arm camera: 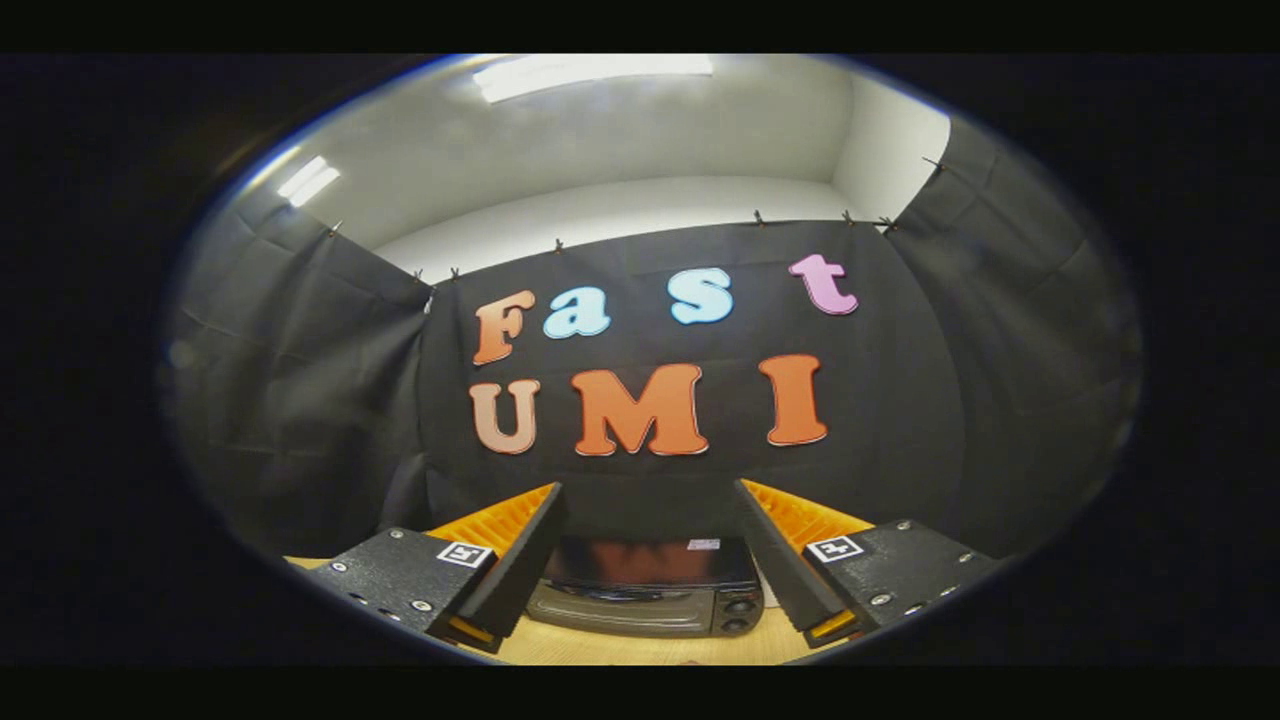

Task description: Open the toaster oven, put the food inside, and close the toaster oven door.

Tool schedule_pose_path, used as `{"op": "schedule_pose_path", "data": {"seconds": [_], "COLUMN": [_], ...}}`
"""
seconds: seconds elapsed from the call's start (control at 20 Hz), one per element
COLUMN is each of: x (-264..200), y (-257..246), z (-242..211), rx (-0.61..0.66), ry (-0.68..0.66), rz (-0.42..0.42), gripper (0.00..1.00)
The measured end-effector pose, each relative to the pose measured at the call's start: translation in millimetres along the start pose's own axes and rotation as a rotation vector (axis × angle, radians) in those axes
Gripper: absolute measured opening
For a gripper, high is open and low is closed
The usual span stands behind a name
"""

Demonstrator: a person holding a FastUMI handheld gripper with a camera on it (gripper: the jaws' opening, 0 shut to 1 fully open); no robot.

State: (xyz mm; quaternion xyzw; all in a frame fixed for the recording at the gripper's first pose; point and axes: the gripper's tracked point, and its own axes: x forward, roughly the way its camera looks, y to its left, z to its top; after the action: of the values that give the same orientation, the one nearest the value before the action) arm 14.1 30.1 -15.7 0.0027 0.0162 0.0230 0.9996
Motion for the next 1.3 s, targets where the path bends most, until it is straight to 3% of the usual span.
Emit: {"op": "schedule_pose_path", "data": {"seconds": [0.55,0.95,1.3], "x": [50.9,93.0,111.4], "y": [18.3,26.3,37.7], "z": [-93.9,-188.3,-235.6], "rx": [0.042,-0.009,-0.018], "ry": [0.154,0.312,0.397], "rz": [0.009,-0.019,-0.024], "gripper": [0.98,0.99,0.99]}}
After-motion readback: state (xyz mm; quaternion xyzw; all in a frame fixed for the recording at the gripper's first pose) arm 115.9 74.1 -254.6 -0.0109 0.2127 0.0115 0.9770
